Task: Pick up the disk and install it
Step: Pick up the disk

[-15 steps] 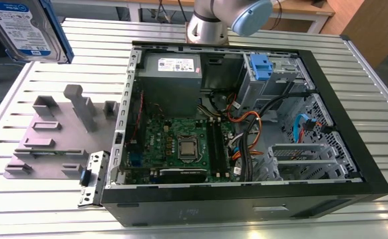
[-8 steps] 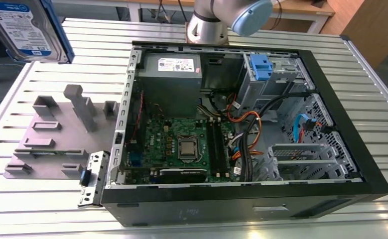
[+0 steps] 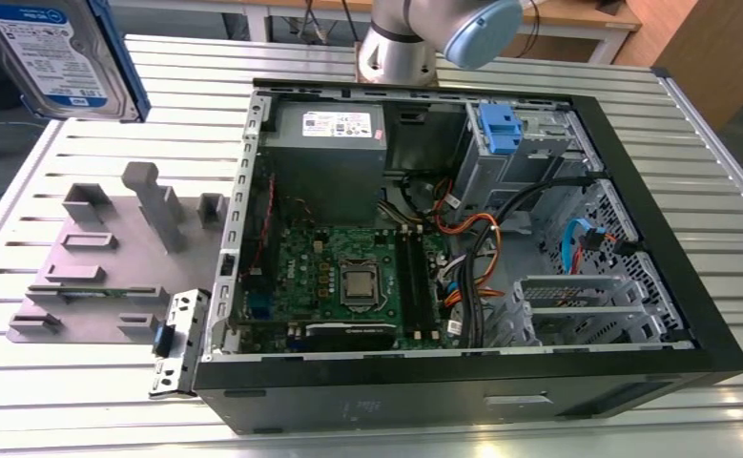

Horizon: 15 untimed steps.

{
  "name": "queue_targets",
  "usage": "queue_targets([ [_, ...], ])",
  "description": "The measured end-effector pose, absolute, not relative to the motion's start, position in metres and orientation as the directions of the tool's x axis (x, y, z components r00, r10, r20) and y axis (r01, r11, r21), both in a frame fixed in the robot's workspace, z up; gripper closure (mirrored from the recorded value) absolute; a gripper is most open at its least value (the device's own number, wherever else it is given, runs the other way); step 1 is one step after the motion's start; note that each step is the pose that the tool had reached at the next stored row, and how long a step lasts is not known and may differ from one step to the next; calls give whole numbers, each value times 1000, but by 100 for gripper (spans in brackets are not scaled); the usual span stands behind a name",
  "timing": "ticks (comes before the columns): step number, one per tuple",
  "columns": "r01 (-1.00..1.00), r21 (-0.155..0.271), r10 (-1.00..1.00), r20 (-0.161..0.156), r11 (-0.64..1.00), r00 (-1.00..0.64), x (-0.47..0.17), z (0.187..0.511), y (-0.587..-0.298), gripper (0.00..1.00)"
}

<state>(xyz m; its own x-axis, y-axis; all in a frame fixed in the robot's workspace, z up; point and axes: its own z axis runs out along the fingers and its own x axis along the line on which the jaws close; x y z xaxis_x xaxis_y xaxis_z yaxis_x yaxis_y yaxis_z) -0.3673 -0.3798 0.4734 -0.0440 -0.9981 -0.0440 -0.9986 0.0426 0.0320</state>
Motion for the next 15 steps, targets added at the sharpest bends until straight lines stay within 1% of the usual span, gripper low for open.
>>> queue_targets([
  [15, -999, 32, -998, -44, 42, -44, -348, 473, -380, 65],
])
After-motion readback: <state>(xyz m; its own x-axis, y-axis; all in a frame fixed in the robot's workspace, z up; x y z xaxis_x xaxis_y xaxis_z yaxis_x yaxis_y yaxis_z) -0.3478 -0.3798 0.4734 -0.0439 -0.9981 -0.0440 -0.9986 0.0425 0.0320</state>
